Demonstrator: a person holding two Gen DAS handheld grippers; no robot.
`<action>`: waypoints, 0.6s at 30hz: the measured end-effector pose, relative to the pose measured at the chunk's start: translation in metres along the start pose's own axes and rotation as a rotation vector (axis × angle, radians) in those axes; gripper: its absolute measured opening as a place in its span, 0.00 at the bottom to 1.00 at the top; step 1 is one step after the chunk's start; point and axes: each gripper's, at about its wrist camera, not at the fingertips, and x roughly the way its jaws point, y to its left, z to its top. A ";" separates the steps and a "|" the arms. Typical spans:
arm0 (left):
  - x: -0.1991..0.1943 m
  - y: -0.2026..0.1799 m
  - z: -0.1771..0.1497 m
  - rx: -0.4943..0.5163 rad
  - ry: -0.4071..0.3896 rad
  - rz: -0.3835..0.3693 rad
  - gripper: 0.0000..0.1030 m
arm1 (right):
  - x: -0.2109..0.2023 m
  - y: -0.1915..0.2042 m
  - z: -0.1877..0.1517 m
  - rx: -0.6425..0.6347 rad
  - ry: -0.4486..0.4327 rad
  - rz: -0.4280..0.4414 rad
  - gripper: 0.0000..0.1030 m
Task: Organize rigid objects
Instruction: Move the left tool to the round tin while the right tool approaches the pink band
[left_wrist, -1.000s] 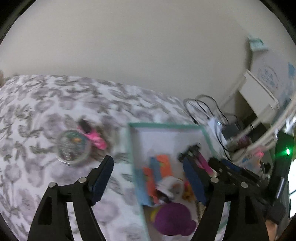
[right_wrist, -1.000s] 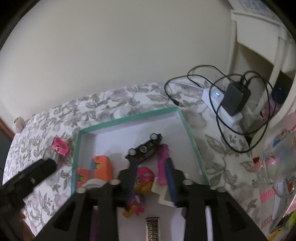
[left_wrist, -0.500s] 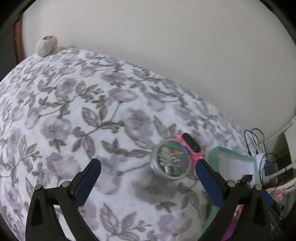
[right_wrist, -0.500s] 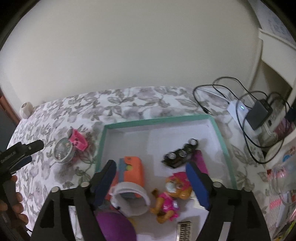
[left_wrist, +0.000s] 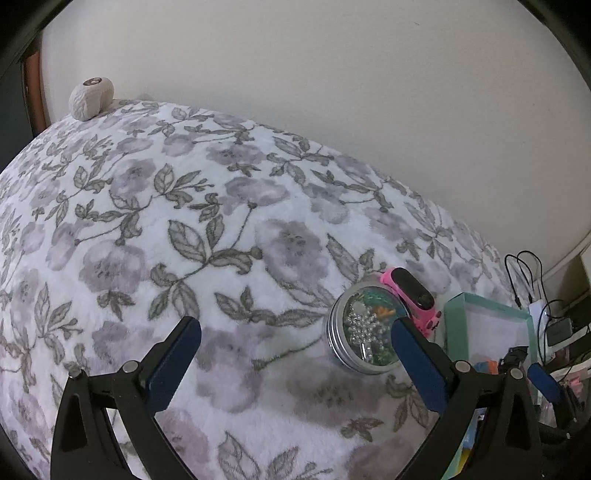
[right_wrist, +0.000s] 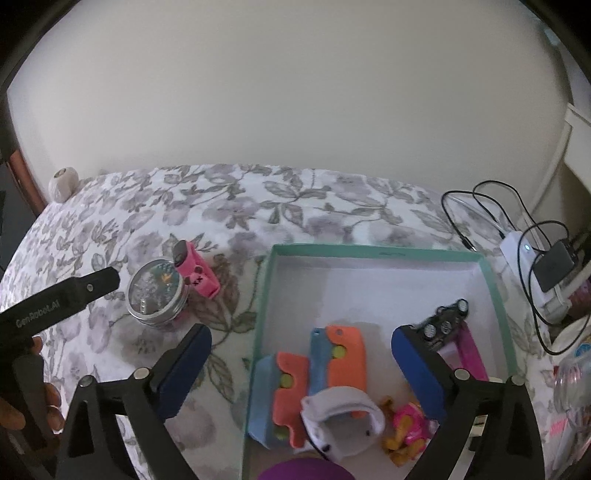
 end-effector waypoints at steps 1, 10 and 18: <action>0.003 -0.001 -0.001 0.004 0.002 0.000 0.99 | 0.002 0.003 0.001 -0.005 0.004 -0.003 0.97; 0.021 -0.021 -0.009 0.093 0.048 -0.045 0.99 | 0.012 0.012 0.018 -0.003 0.027 0.003 0.97; 0.032 -0.035 -0.014 0.152 0.062 -0.032 0.99 | 0.018 0.006 0.022 0.017 0.043 -0.008 0.97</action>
